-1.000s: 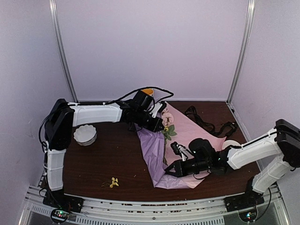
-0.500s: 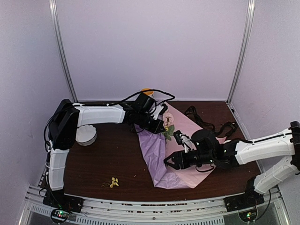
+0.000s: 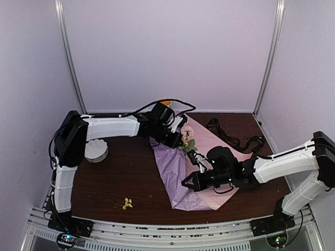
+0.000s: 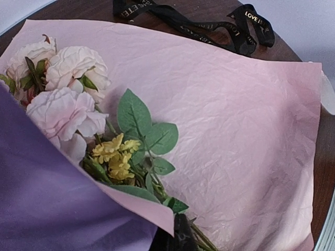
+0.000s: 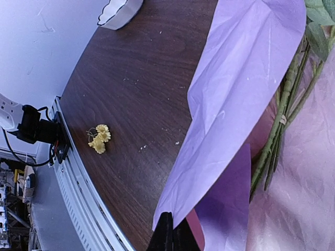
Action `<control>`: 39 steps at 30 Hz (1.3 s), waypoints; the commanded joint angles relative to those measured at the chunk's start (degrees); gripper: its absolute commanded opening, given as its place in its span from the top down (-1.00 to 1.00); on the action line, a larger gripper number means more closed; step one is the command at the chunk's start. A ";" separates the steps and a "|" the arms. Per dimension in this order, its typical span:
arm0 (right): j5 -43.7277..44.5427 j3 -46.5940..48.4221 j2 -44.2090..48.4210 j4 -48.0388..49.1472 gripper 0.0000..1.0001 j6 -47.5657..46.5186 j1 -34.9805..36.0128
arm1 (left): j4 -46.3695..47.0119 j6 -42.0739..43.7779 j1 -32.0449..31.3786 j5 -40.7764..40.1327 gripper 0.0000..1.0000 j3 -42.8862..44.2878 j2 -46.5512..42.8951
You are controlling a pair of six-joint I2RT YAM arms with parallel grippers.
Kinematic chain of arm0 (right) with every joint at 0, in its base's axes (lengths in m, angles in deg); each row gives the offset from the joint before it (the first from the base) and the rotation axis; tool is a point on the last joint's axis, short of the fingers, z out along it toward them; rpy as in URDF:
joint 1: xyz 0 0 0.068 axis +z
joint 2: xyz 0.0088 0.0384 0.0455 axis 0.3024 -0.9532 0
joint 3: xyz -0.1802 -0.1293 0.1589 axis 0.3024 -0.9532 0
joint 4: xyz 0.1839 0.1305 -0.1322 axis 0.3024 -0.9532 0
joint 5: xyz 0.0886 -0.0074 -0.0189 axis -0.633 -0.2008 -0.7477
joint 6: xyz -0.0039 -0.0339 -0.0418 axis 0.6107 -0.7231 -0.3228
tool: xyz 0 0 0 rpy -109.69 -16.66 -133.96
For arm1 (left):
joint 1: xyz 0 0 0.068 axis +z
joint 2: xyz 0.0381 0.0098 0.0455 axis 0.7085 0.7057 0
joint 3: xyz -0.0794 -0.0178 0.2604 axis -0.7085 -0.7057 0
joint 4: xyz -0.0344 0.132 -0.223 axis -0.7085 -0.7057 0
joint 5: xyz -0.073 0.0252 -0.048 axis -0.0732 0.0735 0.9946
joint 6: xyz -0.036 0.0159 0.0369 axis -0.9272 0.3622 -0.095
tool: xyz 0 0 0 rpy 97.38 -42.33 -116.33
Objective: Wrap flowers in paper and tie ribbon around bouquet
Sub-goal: Pass from the left arm to the right, then press the fold line on the 2/3-folded wrapping paper.
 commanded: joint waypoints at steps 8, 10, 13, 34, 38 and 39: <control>2.53 -10.92 0.05 7.25 1.00 8.64 -0.72 | -6.19 7.59 1.57 -3.32 0.20 8.88 1.27; 2.62 -12.04 -0.72 8.22 1.00 9.55 -1.51 | -8.49 8.16 2.98 -2.65 0.08 9.70 0.27; 2.47 -12.66 -1.66 8.67 1.00 10.35 -2.37 | -9.16 9.99 5.94 0.44 -0.10 7.85 -3.54; 0.54 -13.83 -2.39 7.64 1.00 10.77 -3.51 | -13.85 51.59 22.75 19.03 -0.44 5.99 0.81; 0.63 -14.44 -1.20 7.30 1.00 11.09 -3.54 | -17.34 51.70 22.65 18.83 -0.48 11.20 6.11; 0.56 -14.62 -1.00 7.24 1.00 11.18 -3.50 | -18.38 51.44 22.54 17.53 -0.49 12.75 7.28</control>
